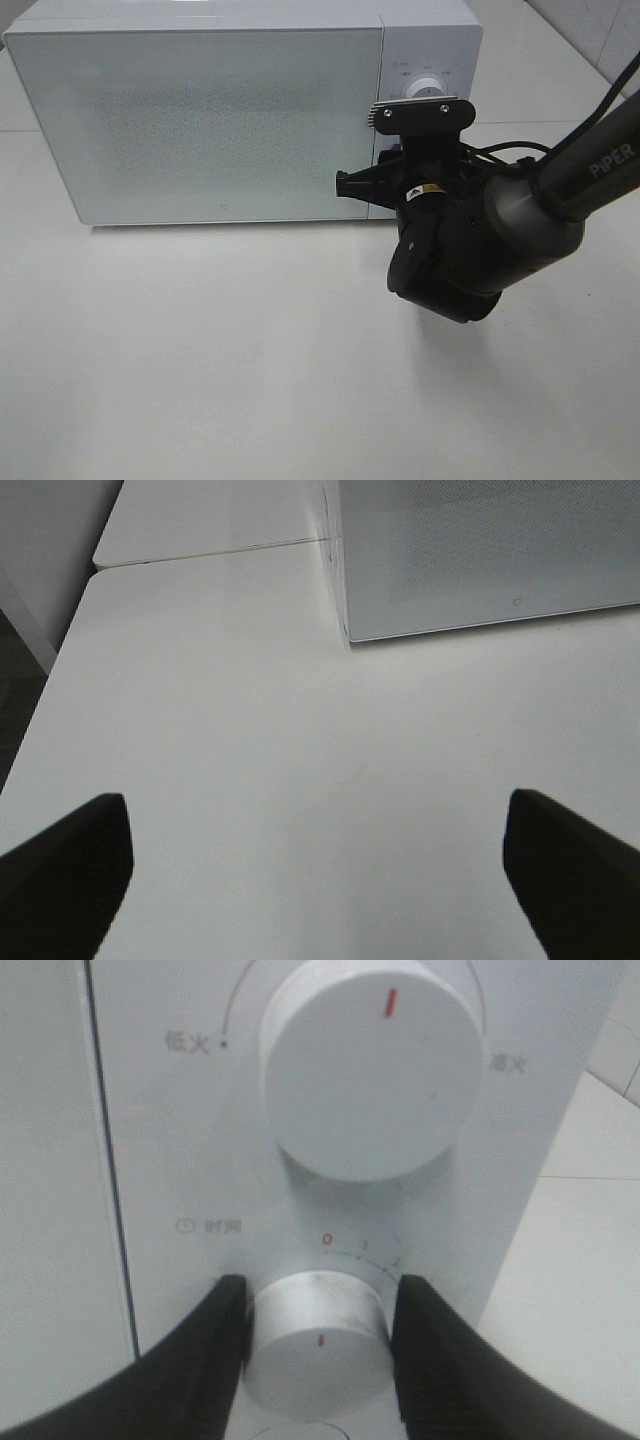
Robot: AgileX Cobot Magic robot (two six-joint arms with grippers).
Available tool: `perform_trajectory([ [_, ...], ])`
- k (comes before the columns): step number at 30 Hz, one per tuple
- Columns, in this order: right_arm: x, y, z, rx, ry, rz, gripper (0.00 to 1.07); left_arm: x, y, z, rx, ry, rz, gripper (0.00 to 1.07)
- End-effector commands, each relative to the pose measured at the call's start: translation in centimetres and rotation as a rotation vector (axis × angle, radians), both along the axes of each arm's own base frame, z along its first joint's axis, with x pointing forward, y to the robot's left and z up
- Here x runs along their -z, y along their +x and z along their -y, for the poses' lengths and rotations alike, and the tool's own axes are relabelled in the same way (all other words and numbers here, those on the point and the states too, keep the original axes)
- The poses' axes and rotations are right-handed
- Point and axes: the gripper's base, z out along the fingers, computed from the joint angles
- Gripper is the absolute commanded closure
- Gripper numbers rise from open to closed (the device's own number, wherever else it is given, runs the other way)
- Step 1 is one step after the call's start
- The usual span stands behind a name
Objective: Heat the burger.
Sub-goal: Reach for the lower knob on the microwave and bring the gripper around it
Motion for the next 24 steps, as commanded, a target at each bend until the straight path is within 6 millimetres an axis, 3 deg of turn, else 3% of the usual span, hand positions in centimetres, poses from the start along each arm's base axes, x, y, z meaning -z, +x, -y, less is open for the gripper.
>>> perform_trajectory([
  [1,-1.19,0.83,0.09,0.004,0.060,0.060,1.06,0.02,-0.27,0.05,-0.004,-0.007,0.020,0.14],
  [15,-0.96,0.86,-0.29,-0.009,0.330,0.063,1.05,0.02,-0.27,0.05,-0.004,-0.007,0.020,0.14],
  [18,-0.99,0.88,-0.58,-0.026,0.469,0.074,1.05,0.02,-0.27,0.05,-0.004,-0.007,0.020,0.14],
  [19,-0.99,0.96,-0.63,-0.029,0.596,0.079,1.05,0.02,-0.27,0.05,-0.004,-0.007,0.020,0.14],
  [20,-0.99,0.96,-0.63,-0.029,0.596,0.079,1.05,0.02,-0.27,0.05,-0.004,-0.007,0.020,0.14],
  [22,-0.90,1.14,-0.74,-0.034,0.820,0.074,1.05,0.02,-0.27,0.05,-0.004,-0.007,0.020,0.14],
  [24,-0.87,1.25,-0.58,-0.018,0.920,0.078,1.05,0.02,-0.27,0.05,-0.004,-0.007,0.020,0.14],
])
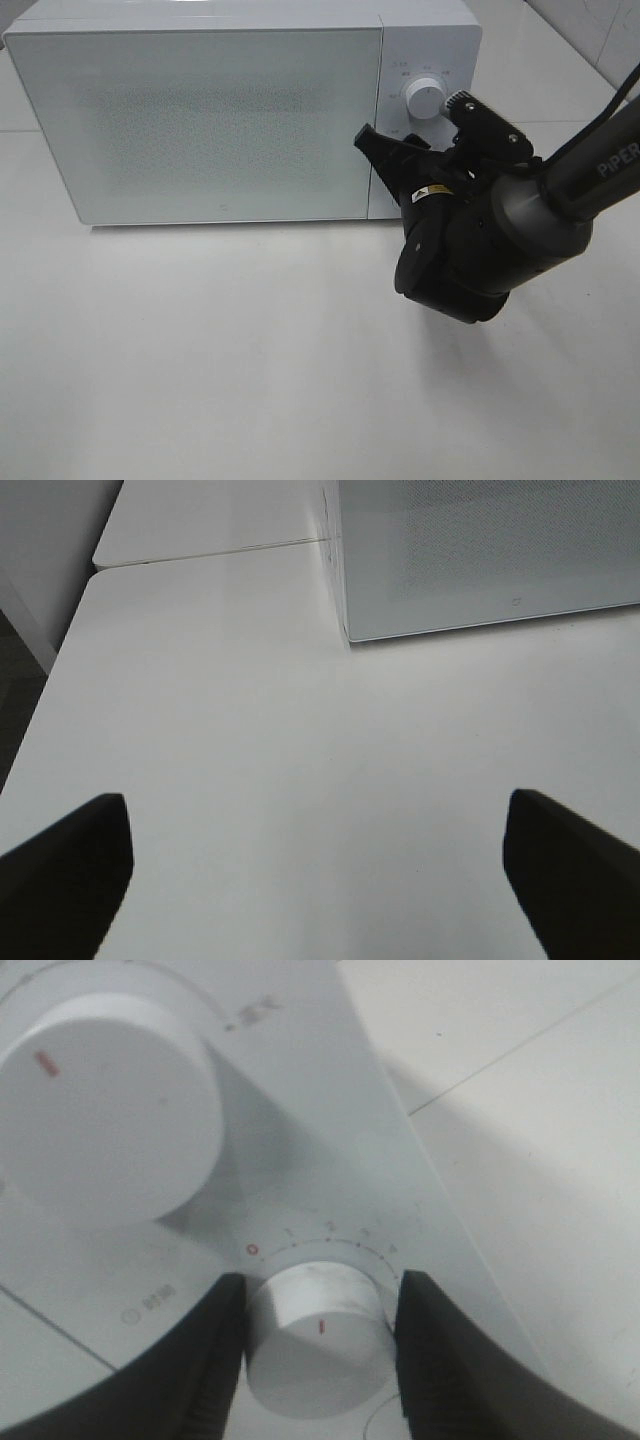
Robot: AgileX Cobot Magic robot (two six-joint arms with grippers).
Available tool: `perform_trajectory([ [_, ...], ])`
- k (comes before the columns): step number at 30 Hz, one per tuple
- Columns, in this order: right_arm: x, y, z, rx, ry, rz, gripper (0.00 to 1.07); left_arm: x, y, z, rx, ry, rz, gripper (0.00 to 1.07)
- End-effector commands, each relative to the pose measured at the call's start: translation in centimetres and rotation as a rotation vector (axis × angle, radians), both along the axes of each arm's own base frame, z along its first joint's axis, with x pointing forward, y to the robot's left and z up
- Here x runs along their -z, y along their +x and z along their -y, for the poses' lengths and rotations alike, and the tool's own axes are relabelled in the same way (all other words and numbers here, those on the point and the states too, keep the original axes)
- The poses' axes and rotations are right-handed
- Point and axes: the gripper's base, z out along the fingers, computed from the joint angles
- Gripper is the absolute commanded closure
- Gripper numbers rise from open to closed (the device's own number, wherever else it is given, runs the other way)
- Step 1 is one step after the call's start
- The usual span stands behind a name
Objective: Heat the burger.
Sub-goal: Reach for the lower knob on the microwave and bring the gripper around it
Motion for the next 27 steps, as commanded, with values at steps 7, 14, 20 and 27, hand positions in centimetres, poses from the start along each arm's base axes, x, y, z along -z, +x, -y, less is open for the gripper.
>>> perform_trajectory([
  [7,-1.11,1.28,-1.14,-0.097,0.466,0.056,1.05,0.02,-0.27,0.05,-0.004,-0.007,0.020,0.14],
  [14,-1.47,1.32,-1.29,-0.098,0.707,0.099,1.05,0.02,-0.27,0.05,-0.004,-0.007,0.020,0.14],
  [20,-1.54,1.31,-1.54,-0.109,0.872,0.099,1.05,0.02,-0.27,0.05,-0.004,-0.007,0.020,0.14],
  [27,-1.83,1.32,-1.58,-0.115,0.992,0.127,1.05,0.02,-0.27,0.05,-0.004,-0.007,0.020,0.14],
])
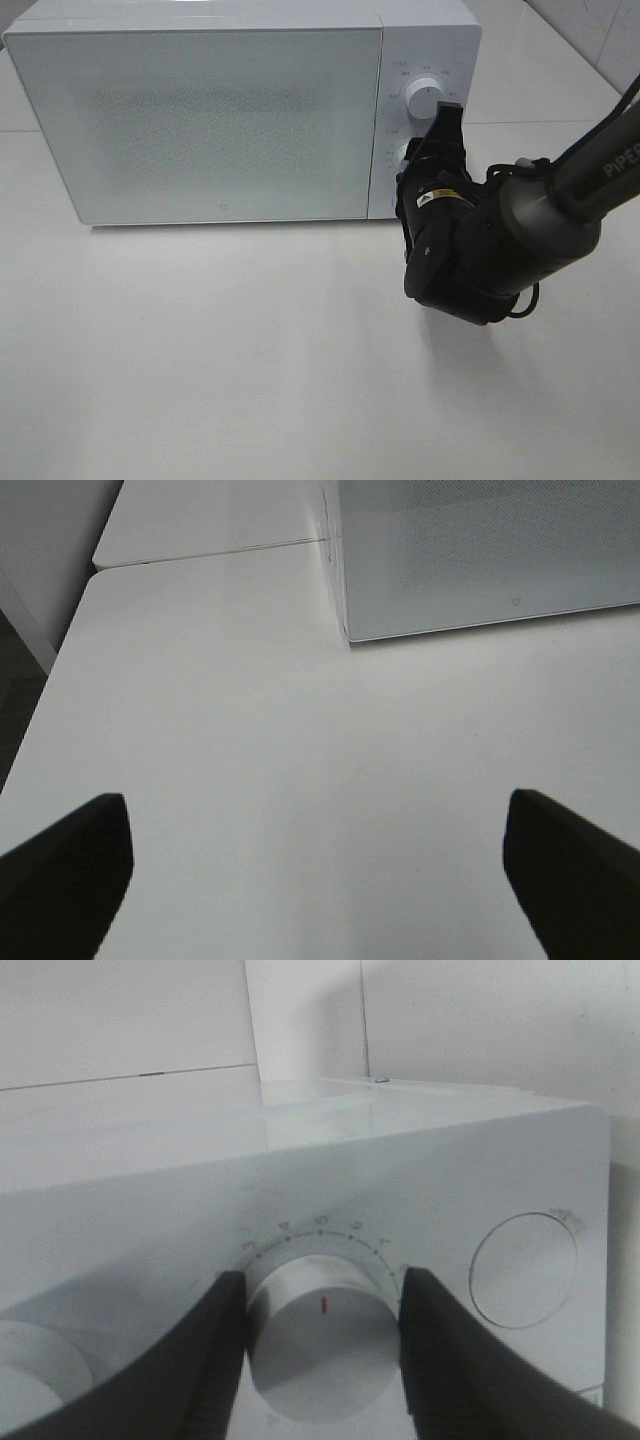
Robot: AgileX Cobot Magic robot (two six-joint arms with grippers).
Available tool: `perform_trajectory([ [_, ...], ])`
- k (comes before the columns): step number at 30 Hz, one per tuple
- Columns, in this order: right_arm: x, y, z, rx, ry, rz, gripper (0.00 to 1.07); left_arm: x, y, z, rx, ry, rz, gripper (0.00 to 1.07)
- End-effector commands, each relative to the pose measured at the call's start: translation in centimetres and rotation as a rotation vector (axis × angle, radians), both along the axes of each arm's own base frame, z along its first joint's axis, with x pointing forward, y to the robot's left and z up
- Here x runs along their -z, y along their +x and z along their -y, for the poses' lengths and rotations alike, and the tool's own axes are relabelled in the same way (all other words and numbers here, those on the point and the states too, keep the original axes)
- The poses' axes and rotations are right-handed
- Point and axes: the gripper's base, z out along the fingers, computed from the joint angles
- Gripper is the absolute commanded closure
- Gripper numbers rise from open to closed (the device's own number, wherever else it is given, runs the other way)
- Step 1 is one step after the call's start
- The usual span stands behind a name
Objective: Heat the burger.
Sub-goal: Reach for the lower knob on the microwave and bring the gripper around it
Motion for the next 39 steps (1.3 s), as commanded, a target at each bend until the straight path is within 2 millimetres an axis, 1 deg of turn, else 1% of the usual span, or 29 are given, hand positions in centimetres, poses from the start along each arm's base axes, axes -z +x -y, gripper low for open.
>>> perform_trajectory([
  [1,-2.2,1.3,-2.0,-0.174,-0.012,0.129,1.05,0.0,-0.3,0.0,-0.004,-0.007,0.020,0.14],
  [10,-2.3,1.3,-2.0,-0.174,-0.023,0.141,1.03,0.0,-0.3,0.0,-0.004,-0.007,0.020,0.14],
  [12,-2.3,1.3,-2.0,-0.176,-0.055,0.143,1.00,0.0,-0.3,0.0,-0.004,-0.007,0.020,0.14],
  [15,-2.3,1.3,-1.9,-0.173,-0.059,0.143,0.99,0.0,-0.3,0.0,-0.004,-0.007,0.020,0.14],
  [17,-2.3,1.3,-1.9,-0.169,-0.061,0.145,0.94,0.0,-0.3,0.0,-0.004,-0.007,0.020,0.14],
  [18,-2.3,1.3,-1.9,-0.169,-0.061,0.145,0.94,0.0,-0.3,0.0,-0.004,-0.007,0.020,0.14],
  [20,-2.3,1.3,-1.8,-0.155,-0.079,0.143,0.86,0.0,-0.3,0.0,-0.004,-0.007,0.020,0.14],
  [23,-2.3,1.3,-1.7,-0.145,-0.084,0.140,0.83,0.0,-0.3,0.0,-0.004,-0.007,0.020,0.14],
  [25,-2.2,1.3,-1.3,-0.105,-0.081,0.133,0.72,0.0,-0.3,0.0,-0.004,-0.007,0.020,0.14],
  [26,-2.2,1.3,-1.3,-0.105,-0.081,0.133,0.72,0.0,-0.3,0.0,-0.004,-0.007,0.020,0.14],
  [28,-2.2,1.3,-0.9,-0.064,-0.083,0.134,0.69,0.0,-0.3,0.0,-0.004,-0.007,0.020,0.14],
  [31,-2.3,1.3,-0.8,-0.047,-0.097,0.136,0.68,0.0,-0.3,0.0,-0.004,-0.007,0.020,0.14],
  [33,-2.6,1.2,-0.1,0.021,-0.143,0.159,0.67,0.0,-0.3,0.0,-0.004,-0.007,0.020,0.14],
  [34,-2.6,1.2,-0.1,0.021,-0.143,0.159,0.67,0.0,-0.3,0.0,-0.004,-0.007,0.020,0.14],
  [35,-2.6,1.2,0.0,0.039,-0.156,0.165,0.66,0.0,-0.3,0.0,-0.004,-0.007,0.020,0.14],
  [36,-2.7,1.1,0.3,0.068,-0.180,0.166,0.62,0.0,-0.3,0.0,-0.004,-0.007,0.020,0.14],
  [39,-2.8,1.1,0.4,0.086,-0.194,0.172,0.60,0.0,-0.3,0.0,-0.004,-0.007,0.020,0.14],
])
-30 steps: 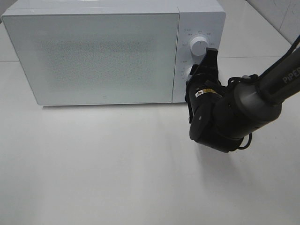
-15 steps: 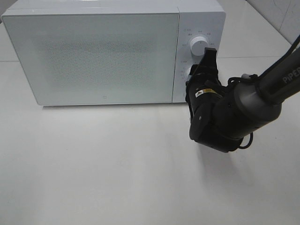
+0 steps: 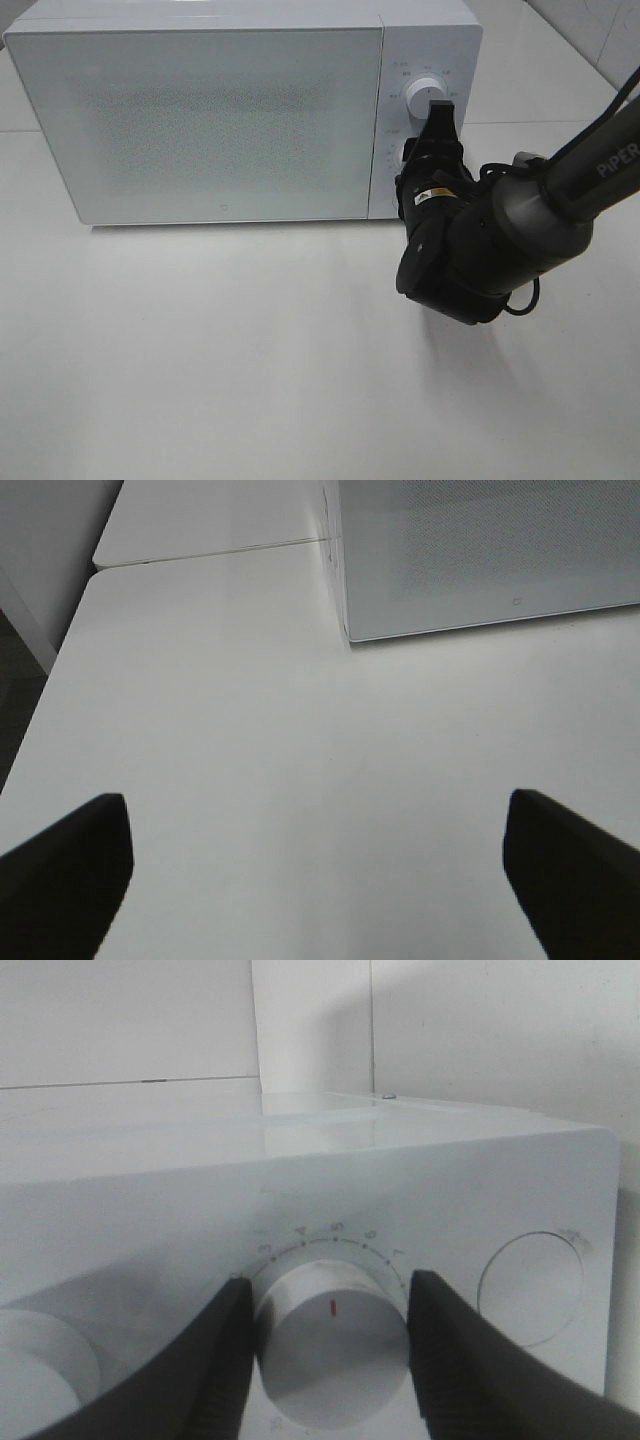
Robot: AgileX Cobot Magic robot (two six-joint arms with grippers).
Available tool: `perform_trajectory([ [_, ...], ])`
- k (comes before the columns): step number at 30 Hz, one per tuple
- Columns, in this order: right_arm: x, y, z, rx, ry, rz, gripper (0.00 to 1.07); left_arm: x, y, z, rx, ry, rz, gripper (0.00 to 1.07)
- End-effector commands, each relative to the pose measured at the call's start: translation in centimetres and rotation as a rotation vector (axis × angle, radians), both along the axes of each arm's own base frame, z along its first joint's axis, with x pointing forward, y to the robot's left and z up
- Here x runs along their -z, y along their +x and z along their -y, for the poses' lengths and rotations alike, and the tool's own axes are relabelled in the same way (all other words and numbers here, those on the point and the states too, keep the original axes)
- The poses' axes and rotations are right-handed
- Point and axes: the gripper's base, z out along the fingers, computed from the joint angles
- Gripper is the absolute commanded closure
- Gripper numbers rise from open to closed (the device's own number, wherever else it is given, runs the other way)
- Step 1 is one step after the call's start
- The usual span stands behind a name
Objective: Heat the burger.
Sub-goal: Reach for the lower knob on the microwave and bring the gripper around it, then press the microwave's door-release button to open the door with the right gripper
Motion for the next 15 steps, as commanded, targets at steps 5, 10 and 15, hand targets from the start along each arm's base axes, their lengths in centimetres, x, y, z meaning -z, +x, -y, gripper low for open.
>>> perform_trajectory([
  [5,-2.56,1.08,0.57,0.063,-0.083,0.175,0.44,0.02,-0.27,0.05,-0.004,-0.007,0.020,0.14],
  [10,-2.59,1.11,0.46,0.050,-0.098,0.175,0.37,0.02,-0.27,0.05,-0.004,-0.007,0.020,0.14],
  [15,-2.61,1.07,-0.18,-0.021,-0.140,0.179,0.37,0.02,-0.27,0.05,-0.004,-0.007,0.020,0.14],
])
